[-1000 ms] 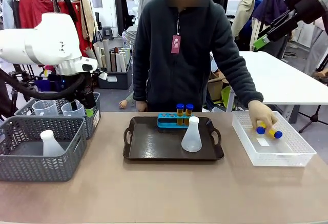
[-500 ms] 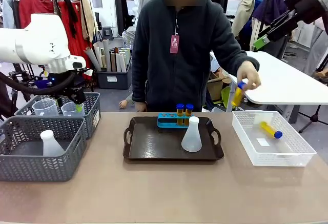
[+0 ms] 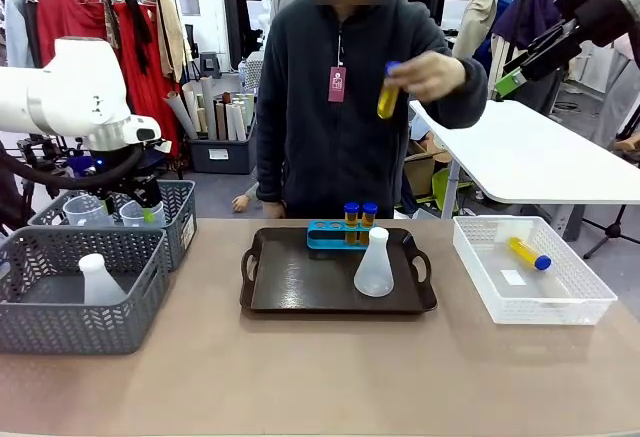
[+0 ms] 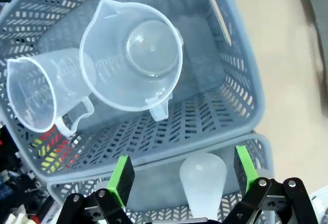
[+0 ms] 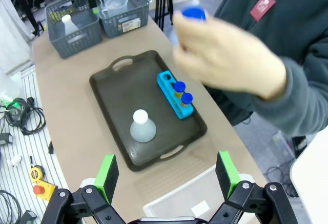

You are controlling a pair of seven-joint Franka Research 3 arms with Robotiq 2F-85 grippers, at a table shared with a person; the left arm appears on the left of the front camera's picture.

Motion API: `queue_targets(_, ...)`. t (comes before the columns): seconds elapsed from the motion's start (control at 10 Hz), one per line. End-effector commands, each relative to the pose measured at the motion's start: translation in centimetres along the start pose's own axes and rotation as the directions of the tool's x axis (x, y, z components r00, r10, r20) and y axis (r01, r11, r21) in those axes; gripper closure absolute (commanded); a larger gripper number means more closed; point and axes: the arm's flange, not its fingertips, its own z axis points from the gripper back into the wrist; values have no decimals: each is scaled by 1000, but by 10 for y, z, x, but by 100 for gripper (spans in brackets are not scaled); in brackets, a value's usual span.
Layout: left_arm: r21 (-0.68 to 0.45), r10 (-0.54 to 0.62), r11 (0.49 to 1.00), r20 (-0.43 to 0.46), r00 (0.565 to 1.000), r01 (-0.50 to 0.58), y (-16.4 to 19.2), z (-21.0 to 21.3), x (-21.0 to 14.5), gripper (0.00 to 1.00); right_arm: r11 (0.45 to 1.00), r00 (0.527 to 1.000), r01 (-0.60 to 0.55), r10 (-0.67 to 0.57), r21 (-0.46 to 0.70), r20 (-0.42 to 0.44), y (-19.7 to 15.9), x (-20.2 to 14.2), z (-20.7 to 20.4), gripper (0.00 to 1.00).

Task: Prepare the laboratory tools.
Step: Pick up one Large Measuring Cup and place it on the Handle tray.

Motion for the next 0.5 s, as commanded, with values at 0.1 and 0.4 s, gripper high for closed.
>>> queue_targets(0.1,-15,41,999,38,998,-41,1,-14,4,0,1000,1000,-7,7,3,7,1,1,1,0)
queue_targets(0.4,-11,86,996,49,995,-85,7,-29,6,0,1000,1000,-7,7,3,7,1,1,1,0)
